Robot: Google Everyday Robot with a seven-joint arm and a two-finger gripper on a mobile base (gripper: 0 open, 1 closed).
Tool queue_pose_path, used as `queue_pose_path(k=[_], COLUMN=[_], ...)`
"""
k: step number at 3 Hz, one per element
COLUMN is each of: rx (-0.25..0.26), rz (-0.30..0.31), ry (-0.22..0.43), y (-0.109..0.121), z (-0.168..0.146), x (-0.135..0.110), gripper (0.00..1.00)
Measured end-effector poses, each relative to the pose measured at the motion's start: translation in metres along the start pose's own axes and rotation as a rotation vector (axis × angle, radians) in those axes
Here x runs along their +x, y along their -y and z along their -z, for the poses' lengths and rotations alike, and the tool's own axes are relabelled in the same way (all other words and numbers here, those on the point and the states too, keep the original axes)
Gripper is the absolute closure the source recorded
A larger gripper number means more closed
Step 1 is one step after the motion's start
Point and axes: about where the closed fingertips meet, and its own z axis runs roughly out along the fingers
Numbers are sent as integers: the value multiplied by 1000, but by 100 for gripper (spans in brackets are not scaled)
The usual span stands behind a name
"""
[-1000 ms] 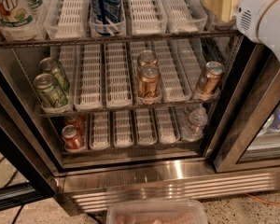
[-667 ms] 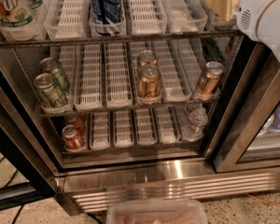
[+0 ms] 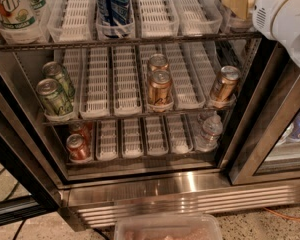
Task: Pick blue plastic bottle from top shelf of fridge
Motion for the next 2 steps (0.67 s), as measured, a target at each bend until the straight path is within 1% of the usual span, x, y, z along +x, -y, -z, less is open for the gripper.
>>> queue_pose_path(k=[1, 2], rx=[0, 0], rz=[0, 0], ry=[0, 0], y=[0, 0], z=[0, 0], x=[0, 0], gripper=[52, 75])
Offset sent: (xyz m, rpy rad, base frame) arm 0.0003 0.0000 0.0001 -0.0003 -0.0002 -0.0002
